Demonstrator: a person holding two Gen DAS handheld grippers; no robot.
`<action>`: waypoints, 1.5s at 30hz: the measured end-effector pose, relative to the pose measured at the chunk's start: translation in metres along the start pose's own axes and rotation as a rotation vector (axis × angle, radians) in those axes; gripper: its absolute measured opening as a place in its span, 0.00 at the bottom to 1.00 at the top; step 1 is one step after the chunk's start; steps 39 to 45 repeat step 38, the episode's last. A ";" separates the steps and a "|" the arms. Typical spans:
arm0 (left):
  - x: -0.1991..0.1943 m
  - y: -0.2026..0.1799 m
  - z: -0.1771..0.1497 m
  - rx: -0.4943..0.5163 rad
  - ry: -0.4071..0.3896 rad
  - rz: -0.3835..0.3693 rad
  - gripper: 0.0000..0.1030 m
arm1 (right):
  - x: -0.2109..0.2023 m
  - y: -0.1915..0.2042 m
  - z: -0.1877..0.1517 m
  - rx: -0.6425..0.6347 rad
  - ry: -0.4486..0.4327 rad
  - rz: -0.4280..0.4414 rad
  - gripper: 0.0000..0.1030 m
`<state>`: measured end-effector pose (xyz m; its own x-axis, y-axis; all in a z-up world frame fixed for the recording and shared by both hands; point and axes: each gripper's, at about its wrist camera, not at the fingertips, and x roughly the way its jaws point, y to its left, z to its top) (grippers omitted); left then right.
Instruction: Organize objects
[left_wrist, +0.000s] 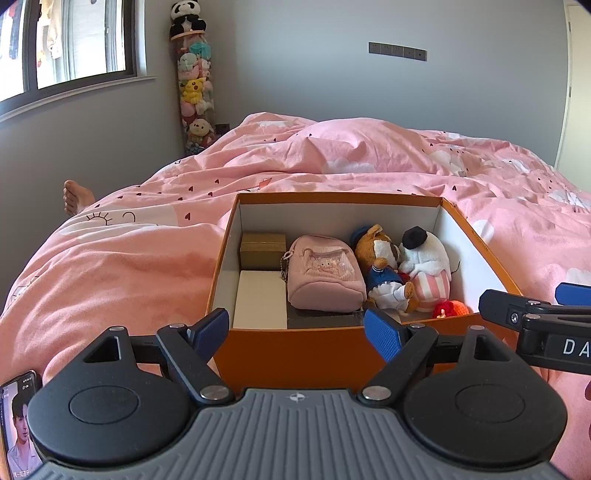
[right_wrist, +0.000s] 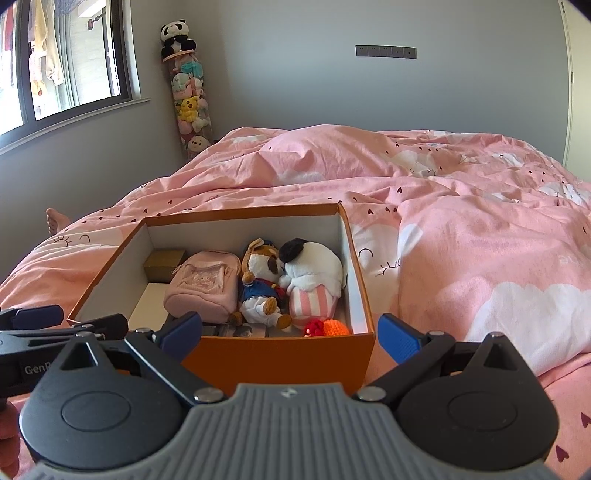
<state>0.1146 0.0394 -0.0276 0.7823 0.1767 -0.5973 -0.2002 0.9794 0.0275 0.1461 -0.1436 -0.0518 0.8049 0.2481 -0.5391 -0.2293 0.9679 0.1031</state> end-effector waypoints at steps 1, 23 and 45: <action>0.000 0.000 0.000 0.000 0.001 -0.001 0.94 | 0.000 0.000 0.000 0.000 0.002 0.001 0.98; 0.005 0.001 -0.003 0.007 0.048 0.010 0.94 | 0.001 0.002 -0.002 -0.001 0.015 0.010 0.98; 0.005 0.002 -0.003 0.004 0.049 0.009 0.94 | 0.003 0.003 -0.004 0.000 0.022 0.011 0.98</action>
